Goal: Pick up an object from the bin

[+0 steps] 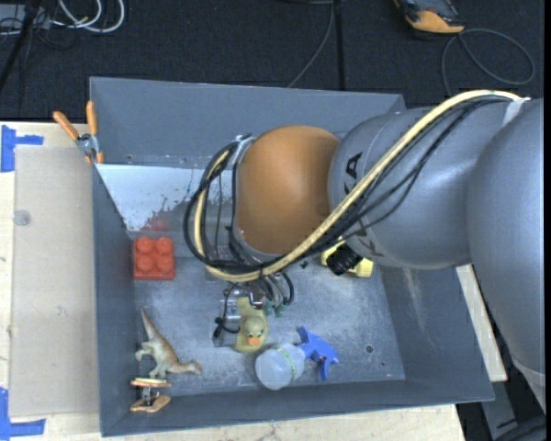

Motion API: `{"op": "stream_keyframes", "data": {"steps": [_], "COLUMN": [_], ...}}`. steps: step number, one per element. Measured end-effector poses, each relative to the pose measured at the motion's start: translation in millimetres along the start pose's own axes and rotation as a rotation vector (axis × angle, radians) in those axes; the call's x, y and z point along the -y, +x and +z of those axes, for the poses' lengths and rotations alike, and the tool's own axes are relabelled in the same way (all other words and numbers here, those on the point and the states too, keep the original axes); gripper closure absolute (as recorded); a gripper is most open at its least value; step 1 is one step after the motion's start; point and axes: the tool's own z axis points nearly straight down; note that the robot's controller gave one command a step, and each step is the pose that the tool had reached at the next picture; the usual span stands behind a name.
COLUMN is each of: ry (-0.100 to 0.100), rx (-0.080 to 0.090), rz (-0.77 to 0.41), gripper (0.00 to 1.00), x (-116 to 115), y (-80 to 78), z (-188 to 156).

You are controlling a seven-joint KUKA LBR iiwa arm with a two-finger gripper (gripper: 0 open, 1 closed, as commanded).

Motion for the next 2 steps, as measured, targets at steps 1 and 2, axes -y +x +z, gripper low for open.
{"op": "stream_keyframes", "data": {"steps": [1,2], "ry": [-0.002,-0.001], "rx": [0.008,0.003], "rz": [0.004,-0.039], "gripper": [0.0,0.0], "x": [1,28], "y": [-1.9,19.0], "z": [-4,20]}}
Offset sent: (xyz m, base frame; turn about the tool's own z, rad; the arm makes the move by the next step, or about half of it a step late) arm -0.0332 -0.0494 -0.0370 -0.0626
